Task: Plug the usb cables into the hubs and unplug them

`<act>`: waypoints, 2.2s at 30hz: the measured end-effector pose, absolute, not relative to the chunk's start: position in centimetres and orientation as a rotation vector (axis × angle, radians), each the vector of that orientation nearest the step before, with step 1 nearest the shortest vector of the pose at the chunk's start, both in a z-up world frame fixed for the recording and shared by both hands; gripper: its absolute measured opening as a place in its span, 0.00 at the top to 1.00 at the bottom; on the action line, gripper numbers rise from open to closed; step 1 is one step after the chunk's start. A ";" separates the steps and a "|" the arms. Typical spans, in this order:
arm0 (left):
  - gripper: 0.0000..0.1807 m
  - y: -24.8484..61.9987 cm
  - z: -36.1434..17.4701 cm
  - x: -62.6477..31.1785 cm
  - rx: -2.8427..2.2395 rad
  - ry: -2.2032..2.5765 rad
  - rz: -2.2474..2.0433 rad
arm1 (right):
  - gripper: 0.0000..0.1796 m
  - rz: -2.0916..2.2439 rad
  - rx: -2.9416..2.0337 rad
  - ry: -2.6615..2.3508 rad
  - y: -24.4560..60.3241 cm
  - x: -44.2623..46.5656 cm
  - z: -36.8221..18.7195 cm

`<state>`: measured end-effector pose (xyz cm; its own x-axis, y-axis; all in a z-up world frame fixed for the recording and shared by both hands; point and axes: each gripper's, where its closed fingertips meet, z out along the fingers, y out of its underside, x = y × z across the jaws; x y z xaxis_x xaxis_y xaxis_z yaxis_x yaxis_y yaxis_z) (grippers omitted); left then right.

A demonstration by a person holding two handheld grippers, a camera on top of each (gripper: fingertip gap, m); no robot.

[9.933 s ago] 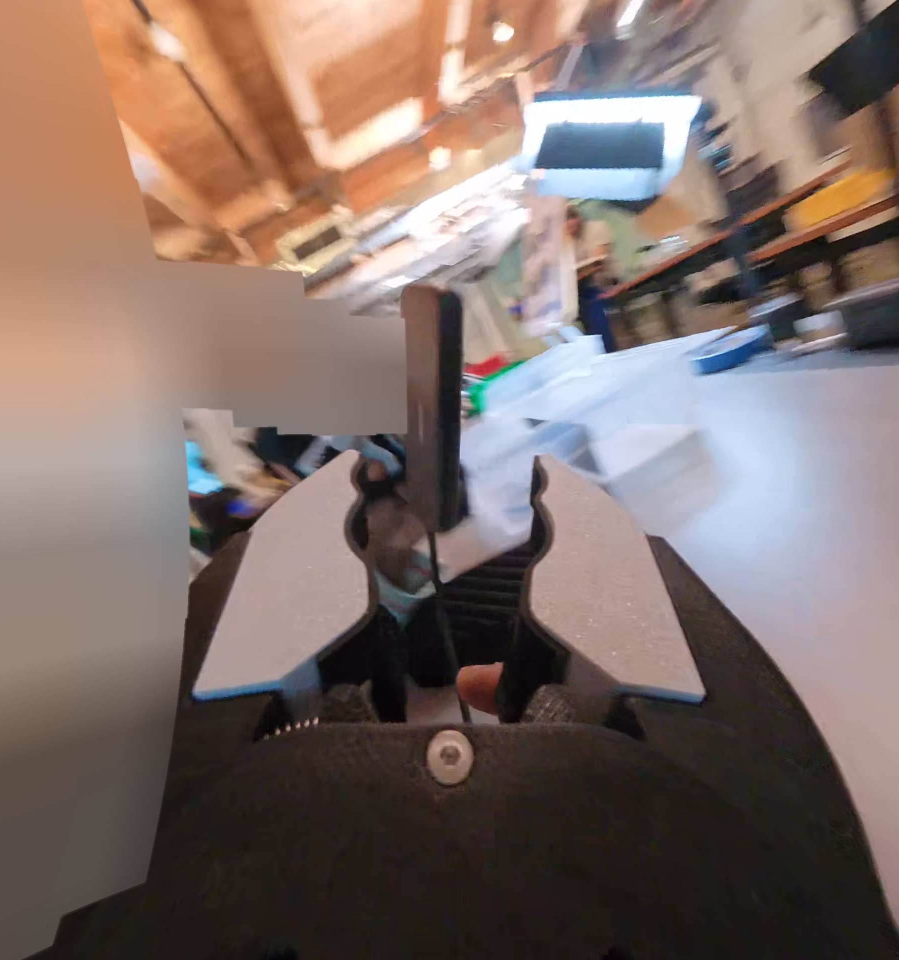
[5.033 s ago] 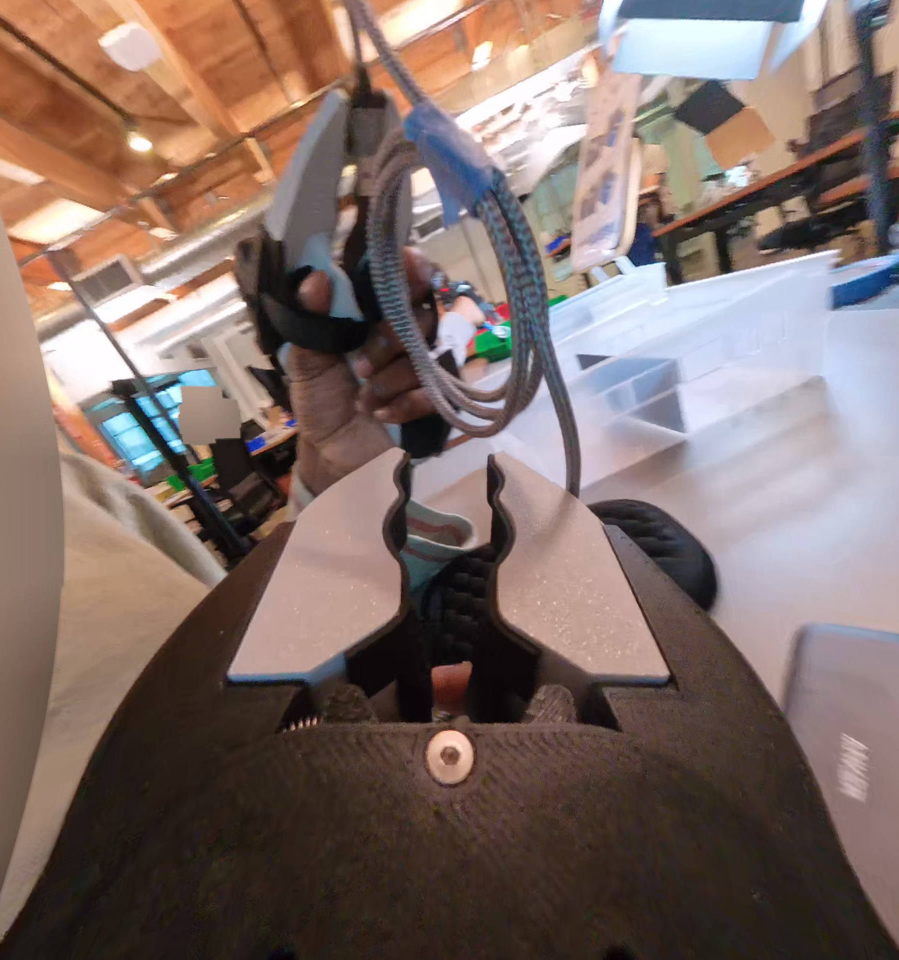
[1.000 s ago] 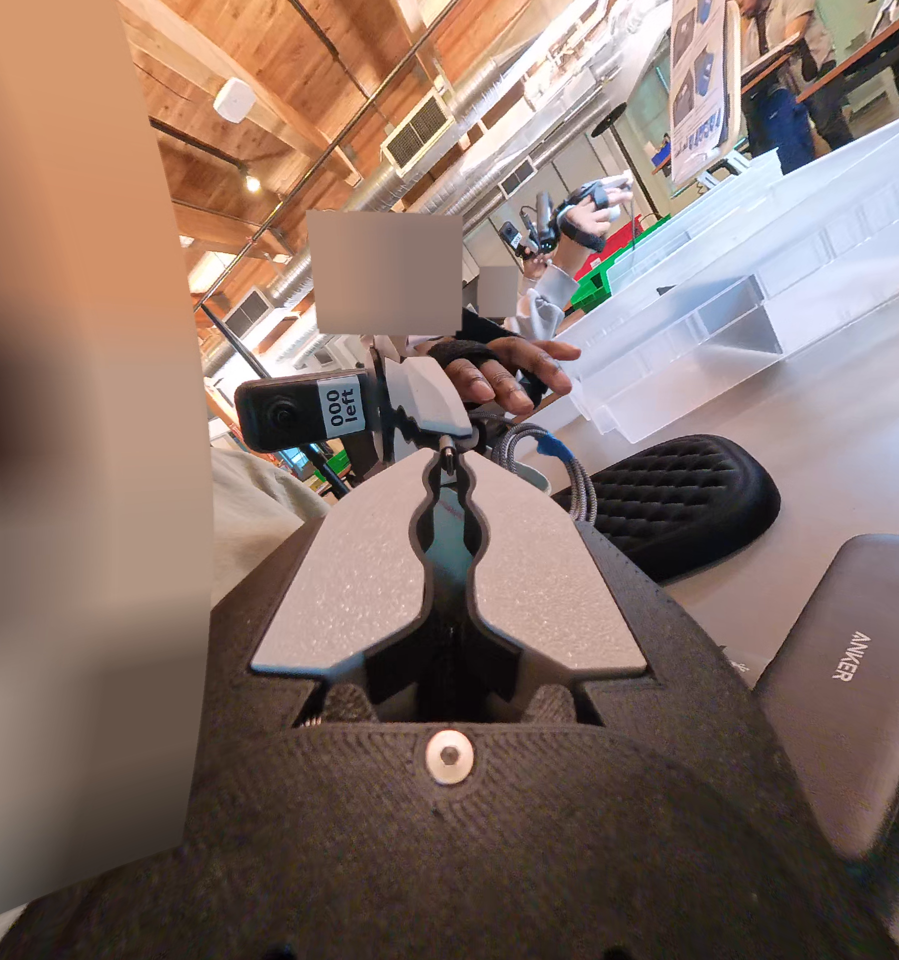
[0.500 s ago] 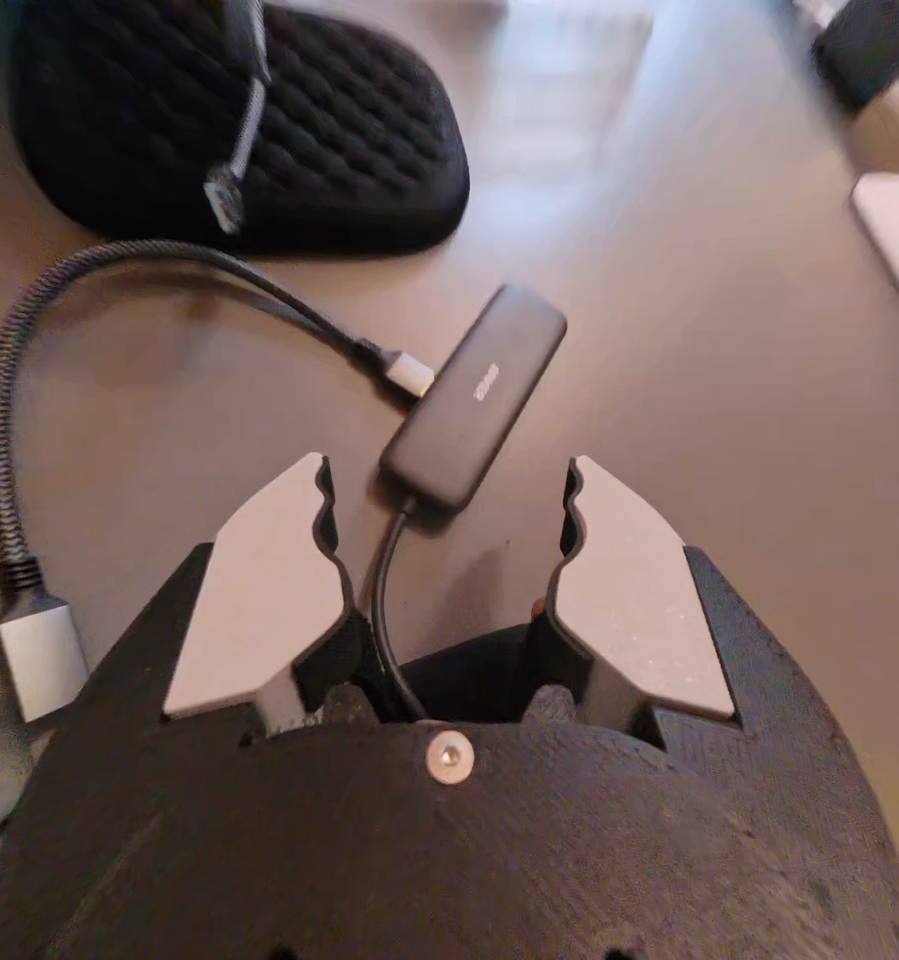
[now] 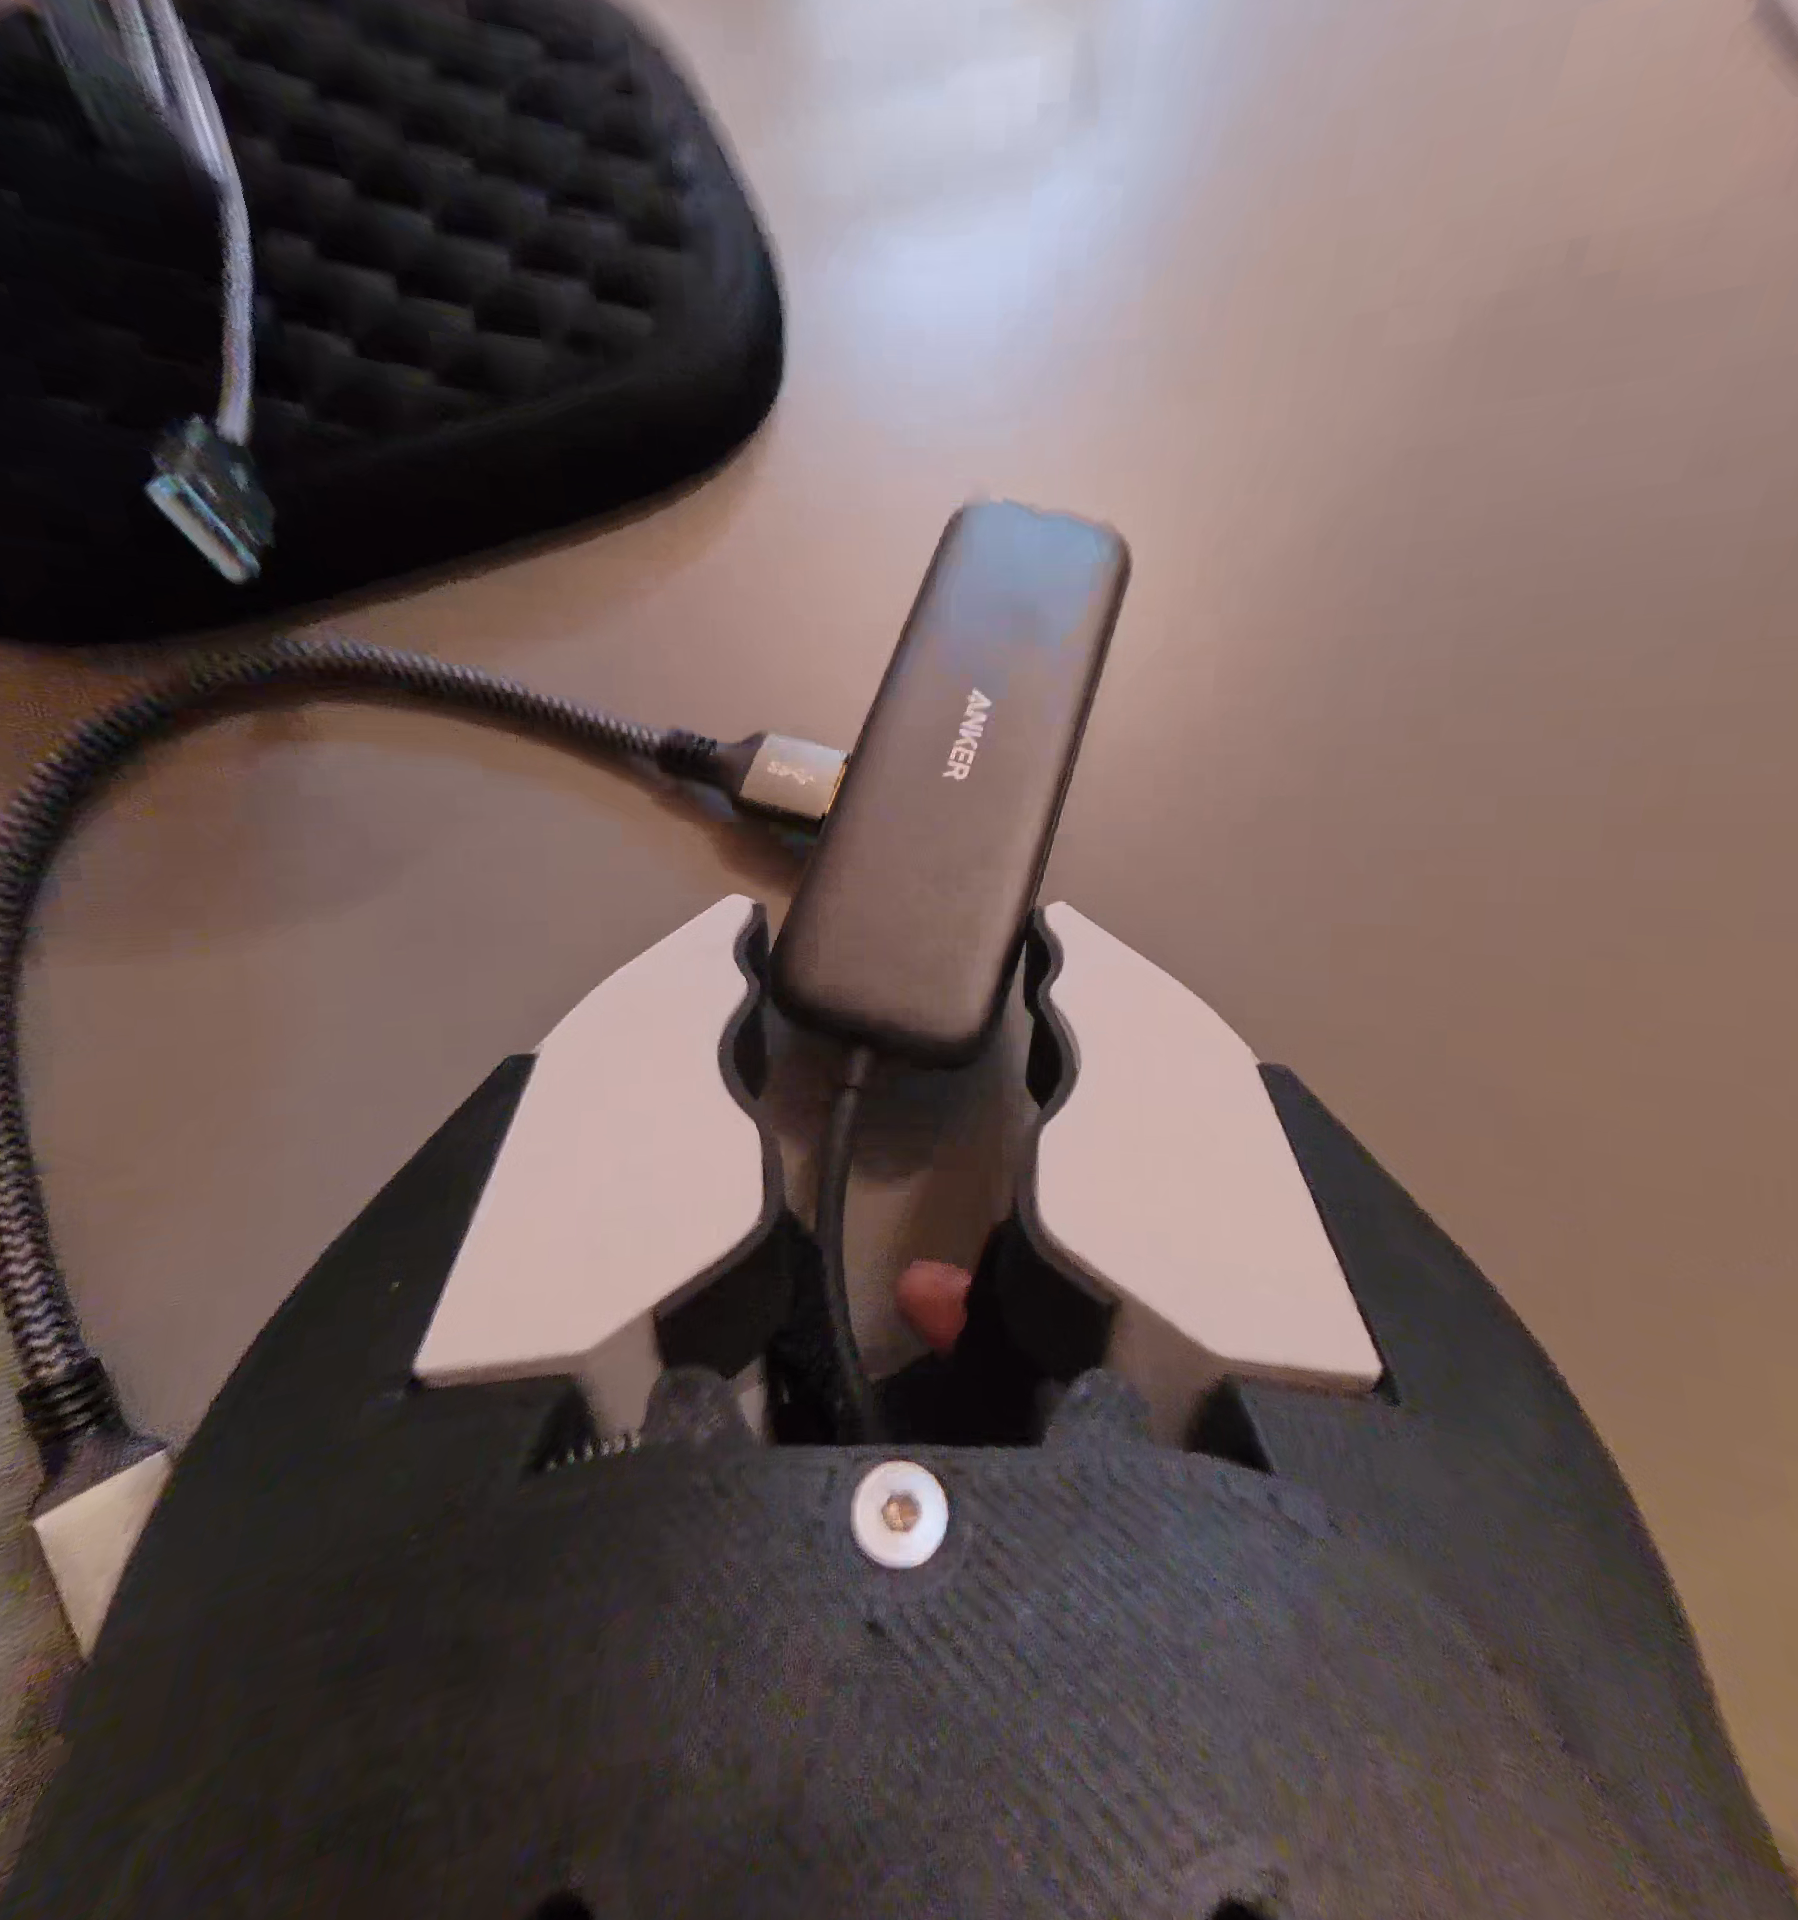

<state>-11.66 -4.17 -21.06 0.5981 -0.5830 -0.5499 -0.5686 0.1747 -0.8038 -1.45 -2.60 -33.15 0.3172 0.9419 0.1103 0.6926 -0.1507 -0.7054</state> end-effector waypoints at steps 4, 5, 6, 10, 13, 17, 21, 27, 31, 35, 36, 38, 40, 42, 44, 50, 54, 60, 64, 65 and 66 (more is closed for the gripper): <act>0.98 -3.0 -22.4 -10.5 -1.586 0.922 -0.160 | 0.74 0.563 -1.694 -1.274 -1.2 -0.4 -28.9; 0.98 -2.6 -22.8 -10.3 -1.609 0.894 -0.181 | 0.74 0.571 -1.650 -1.254 -1.0 -0.1 -28.1; 0.97 -2.1 -23.1 -10.3 -1.627 0.853 -0.214 | 0.74 0.563 -1.590 -1.234 -0.9 0.2 -27.2; 0.98 -1.4 -22.3 -9.8 -1.618 0.591 -0.571 | 0.74 0.457 -1.291 -1.162 -0.9 0.4 -23.9; 0.98 -1.2 -21.5 -9.7 -1.560 0.449 -0.799 | 0.74 0.424 -1.166 -1.123 -1.5 -0.1 -22.5; 0.98 -1.0 -21.0 -10.0 -1.514 0.444 -0.769 | 0.74 0.437 -1.254 -1.146 -1.3 -0.4 -23.1; 0.98 -1.3 -21.1 -10.3 -1.522 0.582 -0.527 | 0.74 0.476 -1.686 -1.255 -0.9 2.4 -26.5; 0.98 -2.0 -22.3 -8.4 -1.550 0.701 -0.548 | 0.74 0.338 -2.125 -1.530 -3.4 8.5 -32.2; 0.98 -1.9 -22.9 -7.9 -1.558 0.757 -0.468 | 0.73 0.495 -2.170 -1.505 -4.0 8.5 -32.0; 0.98 -2.0 -22.8 -7.7 -1.542 0.764 -0.470 | 0.60 0.586 -2.101 -1.478 -3.2 7.1 -29.5; 0.98 -2.0 -22.9 -7.6 -1.542 0.761 -0.480 | 0.60 0.622 -2.081 -1.510 -2.9 6.3 -29.3; 0.98 -2.2 -22.9 -7.4 -1.542 0.764 -0.500 | 0.59 0.714 -2.123 -1.587 -2.2 4.8 -29.9; 0.98 -2.2 -22.9 -7.4 -1.544 0.774 -0.487 | 0.59 0.794 -2.200 -1.675 -1.3 3.5 -31.4; 0.98 -2.1 -22.9 -7.5 -1.543 0.781 -0.467 | 0.63 0.927 -2.308 -1.740 -1.1 2.5 -32.8; 0.98 -2.1 -22.9 -7.6 -1.546 0.783 -0.462 | 0.73 1.150 -2.391 -1.749 -1.7 1.7 -33.2; 0.97 -1.9 -23.6 -7.4 -1.571 0.789 -0.476 | 0.89 1.482 -2.436 -1.819 -3.8 1.3 -33.5; 0.98 -2.1 -24.4 -7.0 -1.596 0.845 -0.455 | 0.90 1.610 -2.328 -2.016 -7.2 1.8 -32.3; 0.98 -2.0 -24.6 -6.8 -1.597 0.853 -0.441 | 0.87 1.389 -2.267 -2.317 -12.5 2.3 -33.6; 0.98 -2.1 -24.2 -7.0 -1.574 0.848 -0.450 | 0.91 1.464 -2.151 -2.297 -14.0 1.6 -32.0; 0.98 -2.1 -23.8 -7.3 -1.556 0.839 -0.440 | 0.92 1.493 -2.128 -2.180 -12.9 1.2 -30.9; 0.98 -2.0 -23.3 -7.6 -1.531 0.819 -0.422 | 0.93 1.523 -2.092 -2.041 -11.4 0.9 -29.6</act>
<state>-7.63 -1.99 -23.25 0.6770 -0.7077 -0.2019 -0.2463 0.0406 -0.9683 0.93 -11.36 -29.57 -0.1870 0.7108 -0.6781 0.8525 -0.2256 -0.4716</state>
